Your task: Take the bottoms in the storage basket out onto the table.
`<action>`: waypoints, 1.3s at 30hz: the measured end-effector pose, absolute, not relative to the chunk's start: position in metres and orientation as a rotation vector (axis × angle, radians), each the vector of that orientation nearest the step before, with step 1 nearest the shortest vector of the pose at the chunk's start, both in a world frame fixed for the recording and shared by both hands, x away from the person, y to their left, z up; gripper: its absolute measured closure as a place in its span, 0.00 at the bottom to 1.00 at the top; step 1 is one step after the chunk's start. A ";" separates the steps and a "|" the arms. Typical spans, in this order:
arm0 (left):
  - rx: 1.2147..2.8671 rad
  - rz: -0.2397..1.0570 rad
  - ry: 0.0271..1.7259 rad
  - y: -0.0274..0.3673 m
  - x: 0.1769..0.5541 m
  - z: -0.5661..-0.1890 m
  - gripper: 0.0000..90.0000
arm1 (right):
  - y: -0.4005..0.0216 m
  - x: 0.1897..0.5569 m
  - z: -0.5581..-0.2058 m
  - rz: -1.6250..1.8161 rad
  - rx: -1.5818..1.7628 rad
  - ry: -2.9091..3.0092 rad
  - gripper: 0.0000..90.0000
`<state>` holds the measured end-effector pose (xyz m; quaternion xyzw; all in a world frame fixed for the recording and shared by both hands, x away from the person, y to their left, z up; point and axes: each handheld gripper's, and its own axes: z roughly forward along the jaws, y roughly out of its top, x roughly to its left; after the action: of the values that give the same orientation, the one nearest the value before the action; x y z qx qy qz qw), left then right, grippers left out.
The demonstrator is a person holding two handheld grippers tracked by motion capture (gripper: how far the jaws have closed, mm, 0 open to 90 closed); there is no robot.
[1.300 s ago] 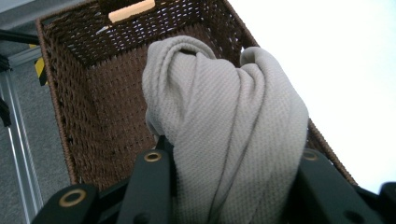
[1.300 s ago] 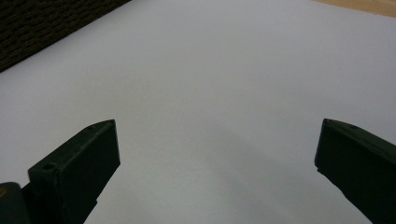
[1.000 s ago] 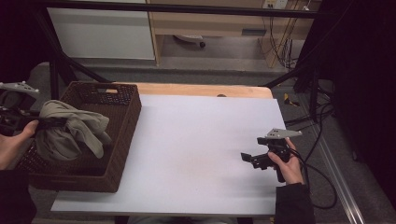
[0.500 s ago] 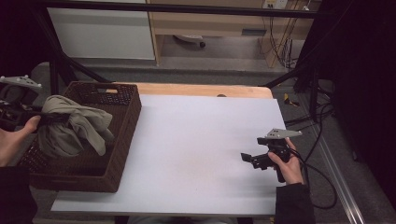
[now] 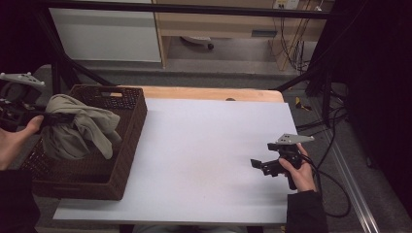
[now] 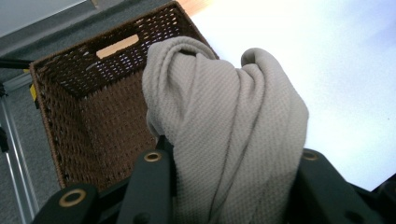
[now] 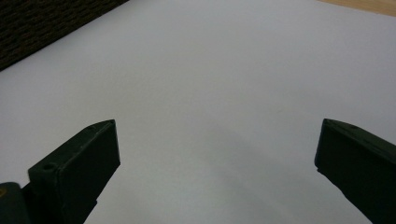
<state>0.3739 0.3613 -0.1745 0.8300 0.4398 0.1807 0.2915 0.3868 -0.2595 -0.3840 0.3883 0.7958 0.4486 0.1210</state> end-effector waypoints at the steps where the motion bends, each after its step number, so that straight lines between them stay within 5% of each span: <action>1: 2.213 0.482 1.171 0.360 0.374 -0.174 0.70 | -0.260 0.387 -0.384 1.310 1.134 2.325 0.01; 39: 2.233 0.482 1.094 0.334 0.380 -0.155 0.70 | -0.260 0.387 -0.383 1.311 1.134 2.324 0.01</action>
<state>0.3798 0.3340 -0.1554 0.8411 0.4122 0.1817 0.2995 0.3866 -0.2601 -0.3835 0.3882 0.7957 0.4490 0.1207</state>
